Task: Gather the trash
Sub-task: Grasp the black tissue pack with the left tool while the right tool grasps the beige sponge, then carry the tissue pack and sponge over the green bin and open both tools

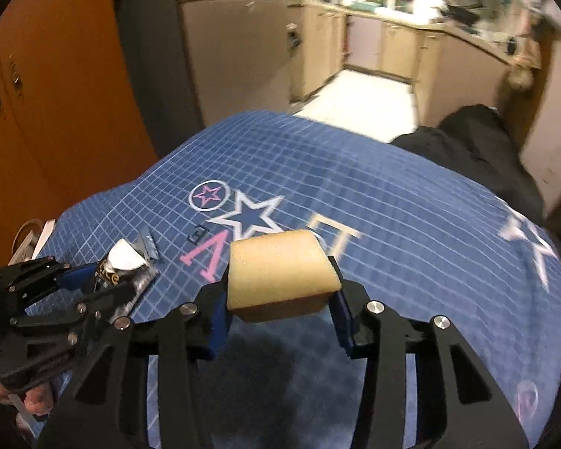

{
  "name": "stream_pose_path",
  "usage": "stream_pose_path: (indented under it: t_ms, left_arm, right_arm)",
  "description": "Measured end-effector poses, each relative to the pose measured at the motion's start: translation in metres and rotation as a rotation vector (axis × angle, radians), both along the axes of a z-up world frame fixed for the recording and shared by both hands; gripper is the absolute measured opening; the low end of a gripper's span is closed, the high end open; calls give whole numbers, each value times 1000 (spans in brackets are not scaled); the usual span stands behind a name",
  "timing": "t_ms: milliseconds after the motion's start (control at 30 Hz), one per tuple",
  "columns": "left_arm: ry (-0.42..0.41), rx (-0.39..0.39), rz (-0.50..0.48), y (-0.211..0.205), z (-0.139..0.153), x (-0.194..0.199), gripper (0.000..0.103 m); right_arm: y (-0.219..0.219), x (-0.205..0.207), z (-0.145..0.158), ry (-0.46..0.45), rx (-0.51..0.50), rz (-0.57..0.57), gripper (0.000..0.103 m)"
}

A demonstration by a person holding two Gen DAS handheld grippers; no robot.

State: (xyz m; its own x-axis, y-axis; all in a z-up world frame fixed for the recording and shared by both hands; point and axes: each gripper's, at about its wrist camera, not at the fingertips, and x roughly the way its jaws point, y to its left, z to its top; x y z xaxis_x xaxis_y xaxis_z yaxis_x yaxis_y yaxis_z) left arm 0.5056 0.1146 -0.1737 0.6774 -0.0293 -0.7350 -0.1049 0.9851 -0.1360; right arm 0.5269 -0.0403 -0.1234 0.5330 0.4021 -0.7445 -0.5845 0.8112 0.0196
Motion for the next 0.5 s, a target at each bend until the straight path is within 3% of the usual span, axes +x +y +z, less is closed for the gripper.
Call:
stream_pose_path:
  t_ms: [267,500]
  left_arm:
    - [-180,44,-11,-35,59,-56,34]
    - [-270,37,-123,-101,98,-104,34]
  right_arm:
    - [-68,-91,37,-125,72,-165,43]
    - [-131,-159,62,-221,109,-292,43]
